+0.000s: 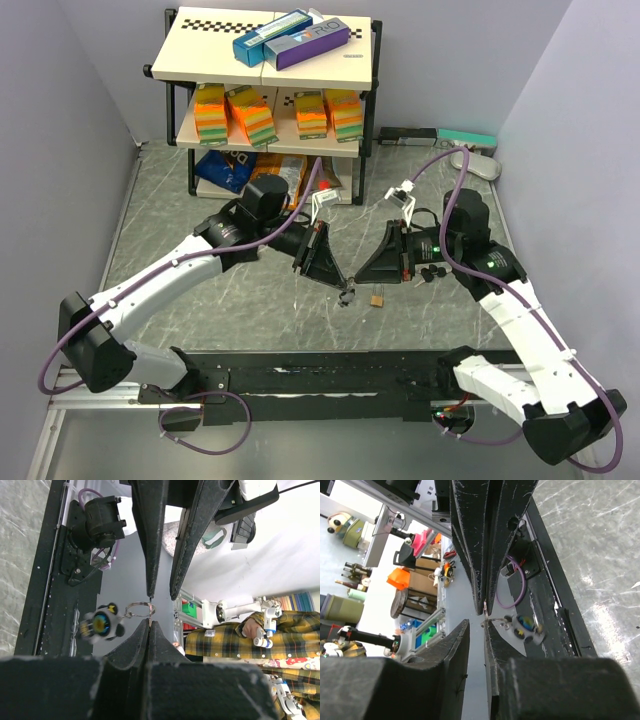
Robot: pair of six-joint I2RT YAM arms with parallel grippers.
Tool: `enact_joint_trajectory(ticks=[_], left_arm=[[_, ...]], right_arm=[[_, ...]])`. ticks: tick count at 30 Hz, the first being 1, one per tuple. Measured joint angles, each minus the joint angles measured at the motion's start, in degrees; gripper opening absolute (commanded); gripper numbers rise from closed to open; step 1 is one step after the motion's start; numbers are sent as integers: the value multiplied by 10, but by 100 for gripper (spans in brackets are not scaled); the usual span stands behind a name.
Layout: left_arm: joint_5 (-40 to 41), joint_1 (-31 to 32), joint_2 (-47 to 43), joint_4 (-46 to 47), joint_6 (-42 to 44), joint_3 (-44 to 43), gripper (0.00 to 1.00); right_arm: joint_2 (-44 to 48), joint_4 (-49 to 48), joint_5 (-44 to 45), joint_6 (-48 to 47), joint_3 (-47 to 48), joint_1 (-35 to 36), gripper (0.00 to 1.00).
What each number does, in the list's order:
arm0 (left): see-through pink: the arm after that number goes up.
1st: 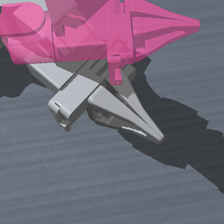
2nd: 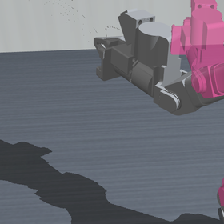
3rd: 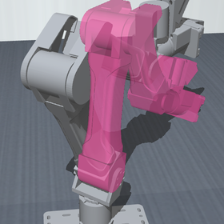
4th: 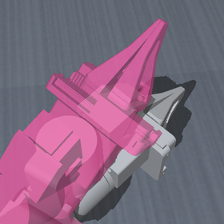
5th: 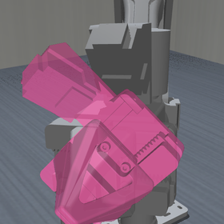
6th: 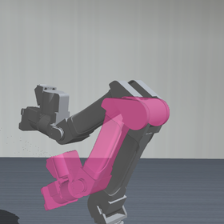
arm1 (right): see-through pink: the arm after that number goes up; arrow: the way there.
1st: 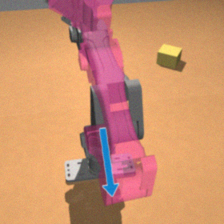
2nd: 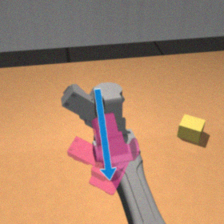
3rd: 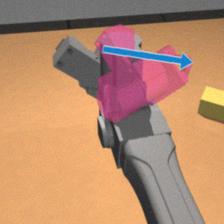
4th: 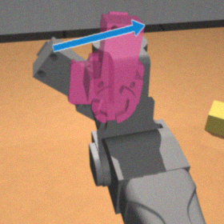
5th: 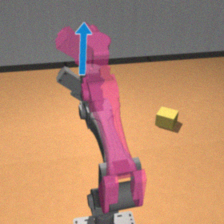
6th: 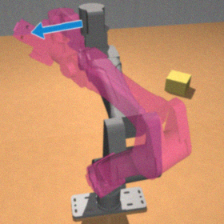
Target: Unlock with the key
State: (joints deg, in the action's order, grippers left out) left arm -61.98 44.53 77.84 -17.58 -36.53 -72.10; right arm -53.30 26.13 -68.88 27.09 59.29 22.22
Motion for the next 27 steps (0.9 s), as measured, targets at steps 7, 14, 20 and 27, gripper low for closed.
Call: enact_joint_trajectory(ticks=[7, 14, 20, 27], left_arm=[[-2, 0, 0, 1, -1, 0, 1], [-3, 0, 0, 7, -2, 0, 1], [-8, 0, 0, 20, -6, 0, 1], [-12, 0, 0, 26, -10, 0, 1]], right_arm=[[-2, 0, 5, -2, 0, 4, 31], [-2, 1, 18, -9, 0, 5, 29], [-3, 0, 22, -13, 0, 17, 17], [-3, -3, 22, -10, -1, 23, 0]])
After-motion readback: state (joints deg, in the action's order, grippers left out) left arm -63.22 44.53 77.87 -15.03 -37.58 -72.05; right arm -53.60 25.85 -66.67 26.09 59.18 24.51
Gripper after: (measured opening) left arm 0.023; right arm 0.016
